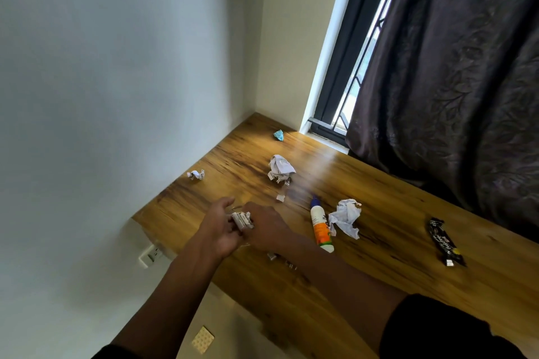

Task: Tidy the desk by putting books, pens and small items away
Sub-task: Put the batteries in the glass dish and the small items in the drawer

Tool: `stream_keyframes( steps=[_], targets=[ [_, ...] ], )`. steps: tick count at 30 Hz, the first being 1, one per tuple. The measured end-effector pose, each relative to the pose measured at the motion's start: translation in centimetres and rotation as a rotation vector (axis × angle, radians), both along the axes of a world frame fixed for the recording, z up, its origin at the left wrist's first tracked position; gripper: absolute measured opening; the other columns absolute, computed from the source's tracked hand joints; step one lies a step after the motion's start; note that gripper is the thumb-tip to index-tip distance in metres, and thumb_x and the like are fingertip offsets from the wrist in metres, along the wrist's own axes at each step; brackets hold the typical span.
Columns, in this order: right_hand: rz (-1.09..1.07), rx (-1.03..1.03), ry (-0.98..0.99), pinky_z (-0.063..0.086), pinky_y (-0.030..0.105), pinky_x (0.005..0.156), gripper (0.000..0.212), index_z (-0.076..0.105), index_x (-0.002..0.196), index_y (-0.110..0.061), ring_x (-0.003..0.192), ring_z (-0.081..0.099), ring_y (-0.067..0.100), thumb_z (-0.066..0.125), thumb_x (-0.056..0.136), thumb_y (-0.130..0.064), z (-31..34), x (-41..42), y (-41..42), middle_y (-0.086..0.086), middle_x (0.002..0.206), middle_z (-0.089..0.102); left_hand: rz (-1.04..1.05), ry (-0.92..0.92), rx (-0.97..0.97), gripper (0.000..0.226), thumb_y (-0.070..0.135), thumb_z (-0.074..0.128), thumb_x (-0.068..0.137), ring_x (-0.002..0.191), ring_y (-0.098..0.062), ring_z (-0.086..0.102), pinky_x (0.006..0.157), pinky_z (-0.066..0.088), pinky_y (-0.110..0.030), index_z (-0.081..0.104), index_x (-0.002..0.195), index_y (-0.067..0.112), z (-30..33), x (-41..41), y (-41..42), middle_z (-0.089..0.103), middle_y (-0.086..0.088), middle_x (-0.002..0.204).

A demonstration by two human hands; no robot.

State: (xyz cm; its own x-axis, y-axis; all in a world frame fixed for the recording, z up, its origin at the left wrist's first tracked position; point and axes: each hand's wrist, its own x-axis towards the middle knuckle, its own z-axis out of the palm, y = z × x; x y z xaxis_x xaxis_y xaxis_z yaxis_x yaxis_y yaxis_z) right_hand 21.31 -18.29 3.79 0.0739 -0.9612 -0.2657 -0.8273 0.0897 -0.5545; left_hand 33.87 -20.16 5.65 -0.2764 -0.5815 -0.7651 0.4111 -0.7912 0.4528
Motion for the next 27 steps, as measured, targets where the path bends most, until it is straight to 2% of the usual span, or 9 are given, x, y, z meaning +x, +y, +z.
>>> stream_keyframes(
  steps=[2,4,11,15,18,20,23,25,27],
  targets=[
    [0.013,-0.009,0.040,0.050,0.034,0.076,0.055,0.055,0.129,-0.019,0.106,0.064,0.026,0.080,0.082,-0.033,-0.4,0.4,-0.2,0.007,0.116,0.069,0.011,0.001,0.003,0.058,0.033,0.057,0.098,0.107,-0.035,0.060,0.079,0.053,-0.044,0.050,0.136,-0.011,0.3,0.0,-0.1,0.057,-0.024,0.131],
    [0.021,-0.024,0.068,0.055,0.037,0.077,0.060,0.053,0.131,-0.023,0.104,0.064,0.026,0.082,0.079,-0.033,-0.5,0.7,-0.2,0.007,0.117,0.067,0.006,-0.003,0.006,0.060,0.035,0.058,0.097,0.097,-0.033,0.062,0.071,0.053,-0.043,0.050,0.136,-0.010,0.6,0.0,-0.1,0.058,-0.023,0.124],
    [0.057,-0.080,0.097,0.054,0.035,0.074,0.053,0.061,0.125,-0.022,0.098,0.066,0.024,0.084,0.079,-0.036,-0.6,0.5,-0.2,0.006,0.111,0.069,-0.029,0.056,-0.008,0.077,0.035,0.059,0.096,0.113,-0.040,0.060,0.084,0.055,-0.049,0.032,0.147,-0.015,0.9,0.7,-0.1,0.054,-0.030,0.133],
    [0.061,-0.111,0.127,0.050,0.035,0.077,0.053,0.059,0.129,-0.020,0.107,0.062,0.026,0.082,0.083,-0.030,-0.4,0.2,-0.2,0.010,0.117,0.067,-0.036,0.103,-0.013,0.082,0.033,0.056,0.098,0.123,-0.045,0.056,0.087,0.053,-0.052,0.020,0.151,-0.018,1.3,0.9,0.2,0.050,-0.034,0.131],
    [0.065,-0.144,0.153,0.047,0.035,0.076,0.051,0.060,0.127,-0.019,0.108,0.061,0.027,0.081,0.083,-0.030,-0.2,0.1,-0.1,0.010,0.118,0.066,-0.015,0.128,-0.009,0.079,0.032,0.056,0.098,0.115,-0.040,0.061,0.074,0.057,-0.048,0.023,0.146,-0.022,1.6,1.2,0.4,0.050,-0.034,0.136],
    [0.052,-0.176,0.170,0.051,0.037,0.076,0.045,0.062,0.120,-0.019,0.105,0.063,0.027,0.082,0.082,-0.030,-0.3,0.3,0.0,0.009,0.113,0.067,-0.031,0.119,-0.022,0.075,0.032,0.056,0.099,0.107,-0.040,0.064,0.065,0.060,-0.043,0.029,0.141,-0.024,1.6,1.4,0.5,0.052,-0.033,0.133],
    [0.018,-0.245,0.225,0.056,0.038,0.077,0.039,0.066,0.112,-0.020,0.099,0.067,0.027,0.085,0.079,-0.028,-0.3,0.2,-0.1,0.007,0.107,0.070,-0.076,0.054,-0.069,0.060,0.031,0.057,0.099,0.107,-0.041,0.062,0.076,0.056,-0.044,0.036,0.129,-0.018,1.5,1.8,0.7,0.054,-0.033,0.121],
    [0.018,-0.254,0.255,0.057,0.039,0.080,0.036,0.069,0.114,-0.018,0.102,0.066,0.027,0.083,0.081,-0.023,-0.3,0.0,-0.1,0.007,0.112,0.069,-0.062,-0.052,-0.147,0.052,0.029,0.058,0.100,0.105,-0.037,0.061,0.083,0.052,-0.041,0.042,0.133,-0.008,1.2,1.9,0.8,0.055,-0.027,0.115],
    [0.037,-0.247,0.289,0.058,0.041,0.083,0.029,0.073,0.113,-0.018,0.104,0.067,0.027,0.079,0.084,-0.021,-0.4,-0.3,0.0,0.007,0.113,0.069,-0.048,-0.209,-0.278,0.030,0.022,0.059,0.100,0.095,-0.026,0.063,0.078,0.052,-0.035,0.056,0.119,-0.001,0.4,1.7,1.0,0.060,-0.021,0.112]
  ],
)
